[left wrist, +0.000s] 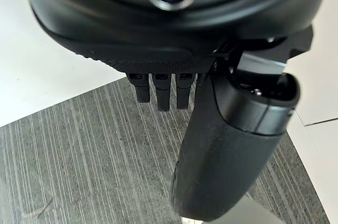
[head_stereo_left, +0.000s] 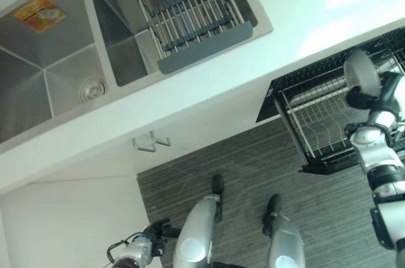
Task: Place the dishes in the dishwasher.
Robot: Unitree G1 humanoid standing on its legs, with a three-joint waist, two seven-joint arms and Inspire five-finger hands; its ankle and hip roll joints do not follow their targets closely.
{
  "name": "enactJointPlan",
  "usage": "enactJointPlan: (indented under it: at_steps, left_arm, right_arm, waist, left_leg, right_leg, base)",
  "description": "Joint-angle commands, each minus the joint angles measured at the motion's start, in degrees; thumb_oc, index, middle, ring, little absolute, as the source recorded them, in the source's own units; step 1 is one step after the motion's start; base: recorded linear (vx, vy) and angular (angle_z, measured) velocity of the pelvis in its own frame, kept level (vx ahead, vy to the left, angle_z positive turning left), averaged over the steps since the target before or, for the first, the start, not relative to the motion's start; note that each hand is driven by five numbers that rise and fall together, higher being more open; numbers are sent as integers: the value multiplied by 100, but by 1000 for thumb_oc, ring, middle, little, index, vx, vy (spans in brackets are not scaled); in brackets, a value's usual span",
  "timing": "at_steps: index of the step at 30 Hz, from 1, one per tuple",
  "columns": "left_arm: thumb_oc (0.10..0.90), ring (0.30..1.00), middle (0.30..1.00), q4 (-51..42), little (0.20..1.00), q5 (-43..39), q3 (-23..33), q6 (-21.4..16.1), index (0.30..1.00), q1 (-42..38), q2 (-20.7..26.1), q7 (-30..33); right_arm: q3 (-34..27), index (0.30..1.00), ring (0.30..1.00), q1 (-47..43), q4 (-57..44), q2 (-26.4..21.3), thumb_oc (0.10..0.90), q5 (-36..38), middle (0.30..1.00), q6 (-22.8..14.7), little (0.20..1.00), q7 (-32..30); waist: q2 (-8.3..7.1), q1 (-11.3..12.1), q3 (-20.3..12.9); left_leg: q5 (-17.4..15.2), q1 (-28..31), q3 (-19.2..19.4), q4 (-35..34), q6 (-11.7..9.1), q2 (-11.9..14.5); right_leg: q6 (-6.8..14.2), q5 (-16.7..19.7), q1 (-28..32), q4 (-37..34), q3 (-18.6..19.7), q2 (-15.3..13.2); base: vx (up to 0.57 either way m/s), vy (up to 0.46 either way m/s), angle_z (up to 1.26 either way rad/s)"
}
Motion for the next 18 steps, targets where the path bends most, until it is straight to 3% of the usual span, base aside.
enactJointPlan:
  at_steps: [1, 8, 18]
  left_arm:
    - [800, 900, 900, 108, 900, -45, -177, -23, 900, 283, 292, 25]
    - [800, 900, 900, 130, 900, -73, -247, -132, 900, 282, 261, 12]
    - [800, 900, 900, -13, 900, -111, -340, -177, 900, 223, 307, 31]
  right_arm:
    - [252, 300, 300, -699, -318, -896, 400, -661, 300, -3, 300, -1102]
    - [459, 300, 300, -675, -49, -962, 400, -870, 300, 454, 300, -1960]
    - [839, 300, 300, -680, 252, -737, 400, -928, 300, 308, 300, -1031]
  waist:
    - [98, -13, -87]
    - [186, 29, -87]
    - [263, 93, -87]
  left_leg:
    - [-678, -24, -598, 259, -197, 227]
    - [-632, -162, -644, 259, -157, 200]
    - [-512, -532, -686, 259, -106, 141]
  right_leg:
    - [-93, -285, 58, 113, -73, 29]
    - [-162, -286, -10, 113, -128, 92]
    - [-226, -366, -465, 413, -60, 128]
  base:
    - [0, 0, 0]
    - [-3, -4, 2]
    - [-5, -3, 1]
